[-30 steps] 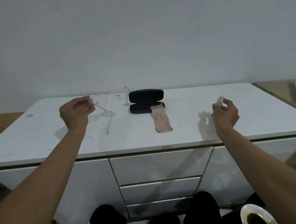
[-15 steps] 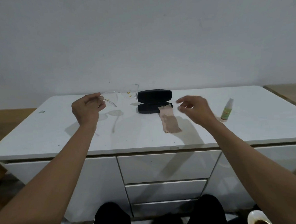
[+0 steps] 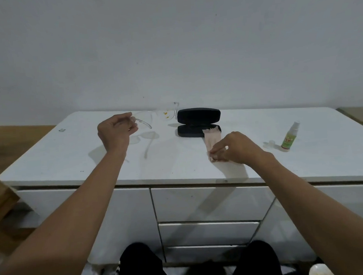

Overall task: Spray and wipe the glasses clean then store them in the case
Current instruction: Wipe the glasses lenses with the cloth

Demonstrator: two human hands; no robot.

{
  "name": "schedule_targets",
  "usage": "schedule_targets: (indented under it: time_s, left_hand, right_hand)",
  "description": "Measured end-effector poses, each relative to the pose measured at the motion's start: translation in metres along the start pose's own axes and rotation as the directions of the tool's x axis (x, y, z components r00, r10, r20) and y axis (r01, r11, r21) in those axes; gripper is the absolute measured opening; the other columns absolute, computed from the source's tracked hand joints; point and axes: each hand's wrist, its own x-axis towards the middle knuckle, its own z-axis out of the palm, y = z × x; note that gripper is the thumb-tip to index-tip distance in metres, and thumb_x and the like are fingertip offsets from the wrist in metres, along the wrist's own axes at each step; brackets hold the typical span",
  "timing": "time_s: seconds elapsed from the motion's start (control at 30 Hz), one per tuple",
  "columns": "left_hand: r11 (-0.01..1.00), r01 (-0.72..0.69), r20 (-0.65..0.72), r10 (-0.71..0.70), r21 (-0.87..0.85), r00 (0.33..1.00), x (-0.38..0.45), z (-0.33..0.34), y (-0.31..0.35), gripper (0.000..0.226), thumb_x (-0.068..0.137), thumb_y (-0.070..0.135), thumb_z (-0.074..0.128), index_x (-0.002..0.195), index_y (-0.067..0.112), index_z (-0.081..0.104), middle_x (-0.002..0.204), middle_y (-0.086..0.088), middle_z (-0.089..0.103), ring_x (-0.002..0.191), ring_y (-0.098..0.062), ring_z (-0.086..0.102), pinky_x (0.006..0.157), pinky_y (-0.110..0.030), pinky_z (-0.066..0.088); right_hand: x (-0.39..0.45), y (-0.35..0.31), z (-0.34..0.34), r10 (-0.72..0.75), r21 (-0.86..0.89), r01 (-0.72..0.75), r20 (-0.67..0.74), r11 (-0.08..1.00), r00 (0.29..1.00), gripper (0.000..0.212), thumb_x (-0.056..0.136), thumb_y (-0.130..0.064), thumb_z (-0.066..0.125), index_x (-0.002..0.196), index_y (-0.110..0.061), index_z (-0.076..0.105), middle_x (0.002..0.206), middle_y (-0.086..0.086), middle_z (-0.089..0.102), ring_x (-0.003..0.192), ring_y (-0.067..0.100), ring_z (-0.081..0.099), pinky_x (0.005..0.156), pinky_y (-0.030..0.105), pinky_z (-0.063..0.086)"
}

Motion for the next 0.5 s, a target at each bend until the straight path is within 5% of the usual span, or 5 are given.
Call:
schedule_targets:
  time_s: [0.2,0.3,0.4,0.5]
  left_hand:
    - [0.999,0.03,-0.012,-0.03,0.01,0.999,0.0,-0.001,-0.001,0.016,0.083,-0.009,0.071,0.096,-0.002,0.078,0.072,-0.006,0.075,0.068,-0.023,0.071,0.068,-0.029,0.062]
    - [0.999,0.032,-0.012,-0.032,0.004,0.999,-0.003,0.0,0.003,0.015,0.083,-0.008,0.073,0.093,0.0,0.079,0.071,-0.005,0.075,0.067,-0.024,0.071,0.067,-0.029,0.062]
    - [1.0,0.02,-0.004,-0.02,0.018,1.0,-0.005,0.001,0.008,0.015,0.082,-0.008,0.074,0.091,0.003,0.079,0.071,-0.007,0.075,0.068,-0.024,0.071,0.068,-0.029,0.063]
    - [1.0,0.019,-0.003,-0.019,0.018,1.0,-0.004,0.0,0.013,0.015,0.082,-0.009,0.073,0.092,0.001,0.079,0.071,-0.006,0.074,0.068,-0.024,0.07,0.07,-0.031,0.064]
  right_hand:
    - [-0.006,-0.004,0.018,-0.163,-0.163,0.138,-0.153,0.977,0.975,0.017,0.094,-0.029,0.071,0.103,-0.022,0.083,0.09,0.012,0.075,0.093,0.028,0.063,0.07,0.033,0.045]
    - [-0.002,-0.01,0.021,-0.111,-0.144,0.084,-0.197,0.986,0.974,0.024,0.092,-0.029,0.07,0.081,-0.012,0.083,0.071,0.011,0.069,0.074,0.024,0.061,0.063,0.035,0.048]
    - [0.001,-0.02,0.014,0.096,0.266,-0.043,-0.188,0.963,0.978,0.024,0.089,-0.022,0.073,0.069,-0.011,0.08,0.063,0.003,0.073,0.059,0.015,0.064,0.055,0.02,0.052]
    - [0.0,-0.032,0.011,0.228,0.653,-0.049,-0.192,0.755,0.955,0.023,0.087,-0.008,0.068,0.066,-0.008,0.079,0.068,0.001,0.076,0.067,0.014,0.07,0.064,0.022,0.055]
